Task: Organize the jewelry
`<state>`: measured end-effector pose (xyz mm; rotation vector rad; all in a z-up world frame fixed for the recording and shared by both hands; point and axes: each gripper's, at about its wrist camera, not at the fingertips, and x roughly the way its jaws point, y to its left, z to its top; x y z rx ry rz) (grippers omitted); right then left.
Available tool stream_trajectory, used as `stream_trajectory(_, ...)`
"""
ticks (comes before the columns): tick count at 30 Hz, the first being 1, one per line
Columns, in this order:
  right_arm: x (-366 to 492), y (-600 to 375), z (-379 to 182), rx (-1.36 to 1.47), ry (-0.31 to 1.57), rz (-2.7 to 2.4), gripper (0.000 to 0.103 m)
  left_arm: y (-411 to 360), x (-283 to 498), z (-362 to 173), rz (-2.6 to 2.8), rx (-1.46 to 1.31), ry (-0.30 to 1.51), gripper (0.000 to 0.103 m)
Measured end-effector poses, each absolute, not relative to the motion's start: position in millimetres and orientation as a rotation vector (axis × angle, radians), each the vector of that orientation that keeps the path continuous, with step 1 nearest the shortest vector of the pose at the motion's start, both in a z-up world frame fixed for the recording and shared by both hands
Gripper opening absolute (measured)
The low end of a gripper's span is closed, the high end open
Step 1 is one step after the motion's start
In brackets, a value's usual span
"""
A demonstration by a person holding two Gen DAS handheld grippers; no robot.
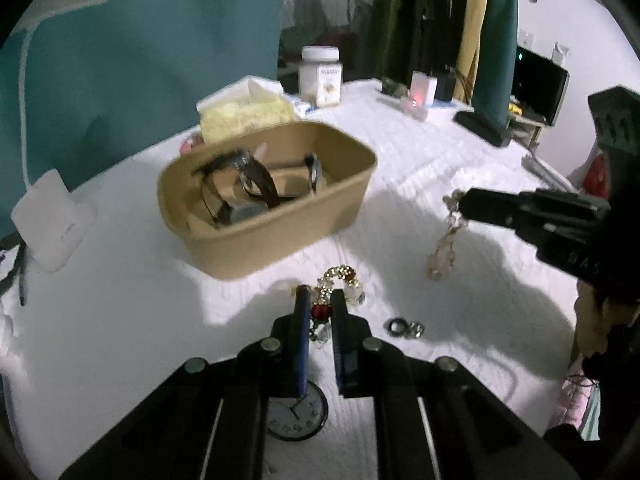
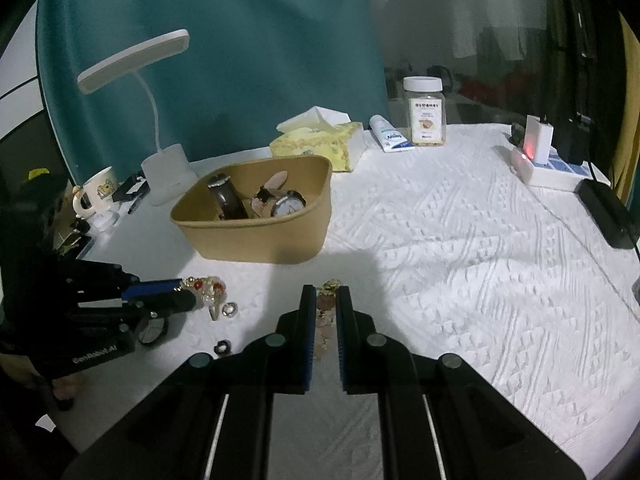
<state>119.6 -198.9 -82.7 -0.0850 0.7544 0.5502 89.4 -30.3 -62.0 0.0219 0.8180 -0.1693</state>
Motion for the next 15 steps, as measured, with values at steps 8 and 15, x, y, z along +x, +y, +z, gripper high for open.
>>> stream_trajectory(8, 123.7, -185.7, -61.5, -0.104, 0.708, 0.566, 0.009, -17.9, 87.8, -32.3, -0.161, -0.005, 0.729, 0.009)
stream_trajectory(15, 133.5, -170.2, -38.3, -0.116, 0.654, 0.586, 0.009, -0.9, 95.5, -11.8, -0.145, -0.032, 0.67, 0.009)
